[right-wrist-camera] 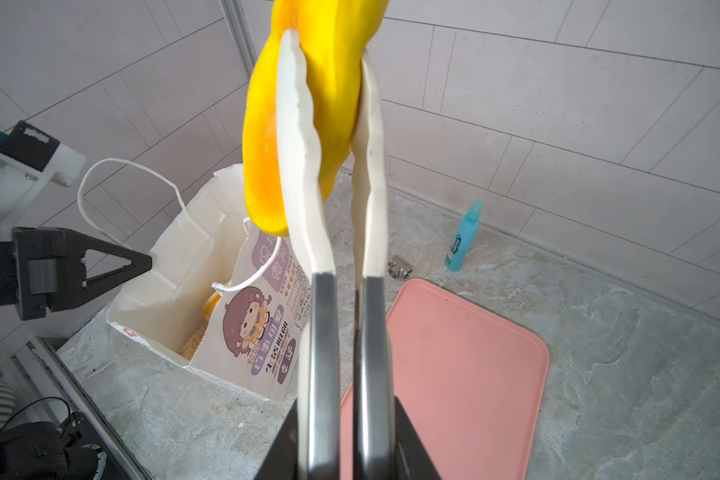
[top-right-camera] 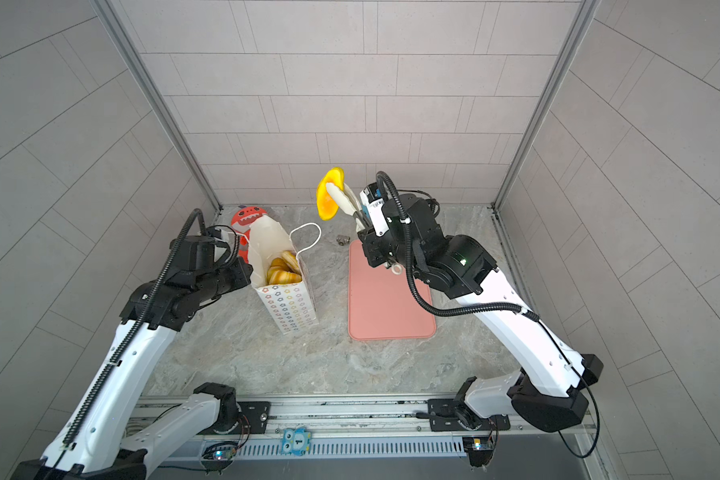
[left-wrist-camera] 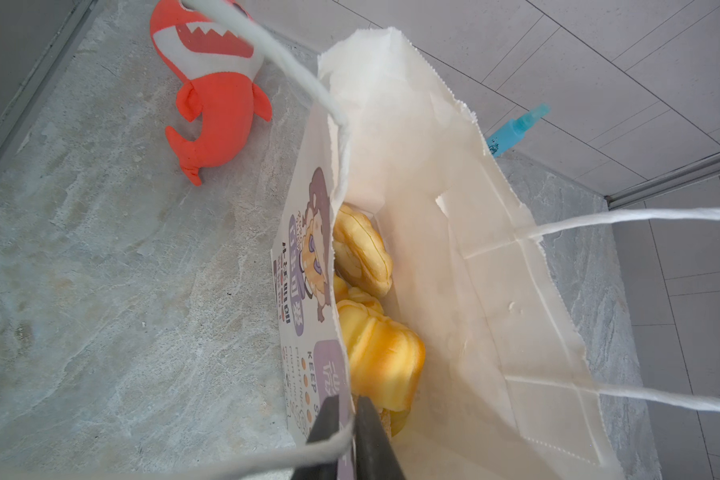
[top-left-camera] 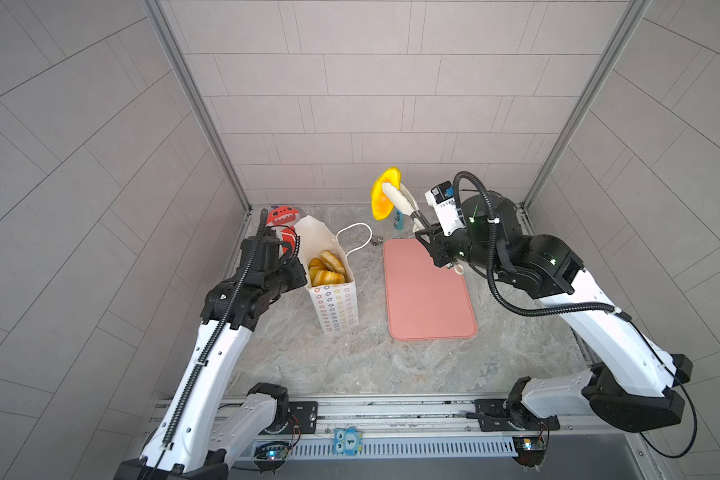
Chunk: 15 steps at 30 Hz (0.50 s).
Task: Place the fake bread into the paper bag
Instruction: 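Carry the bread slice with the tongs over the paper bag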
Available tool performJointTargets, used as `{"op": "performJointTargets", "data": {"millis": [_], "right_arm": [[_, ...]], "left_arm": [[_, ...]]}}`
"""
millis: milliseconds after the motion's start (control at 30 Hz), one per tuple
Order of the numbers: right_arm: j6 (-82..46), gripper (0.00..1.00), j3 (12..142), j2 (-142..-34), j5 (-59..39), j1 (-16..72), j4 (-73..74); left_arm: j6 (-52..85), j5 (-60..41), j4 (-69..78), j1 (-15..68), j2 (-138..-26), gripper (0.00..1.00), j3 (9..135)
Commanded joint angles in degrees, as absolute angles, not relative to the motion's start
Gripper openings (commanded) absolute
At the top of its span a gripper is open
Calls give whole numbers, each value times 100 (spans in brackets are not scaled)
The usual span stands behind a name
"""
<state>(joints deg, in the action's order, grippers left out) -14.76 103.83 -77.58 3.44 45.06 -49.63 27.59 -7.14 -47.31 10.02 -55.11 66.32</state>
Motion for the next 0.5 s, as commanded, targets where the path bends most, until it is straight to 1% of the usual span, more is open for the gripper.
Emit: {"op": "performJointTargets", "data": {"millis": [0, 300, 333, 400, 467], "right_arm": [[-1169, 28, 10695, -7889, 640, 4809, -4875], [-805, 27, 11341, -8691, 956, 5568, -5225], [-790, 27, 11416, -8791, 958, 5607, -5272], [-759, 27, 11566, -8963, 951, 5674, -5362], [-714, 27, 11707, -9128, 954, 5750, -5429]], "left_arm": [[2654, -554, -4864, 969, -5404, 16, 6787], [2560, -331, -5047, 954, -5305, 16, 6880], [2541, -279, -5077, 949, -5278, 17, 6902], [2507, -154, -5137, 957, -5218, 24, 6941], [2464, -26, -5192, 942, -5153, 29, 6980]]}}
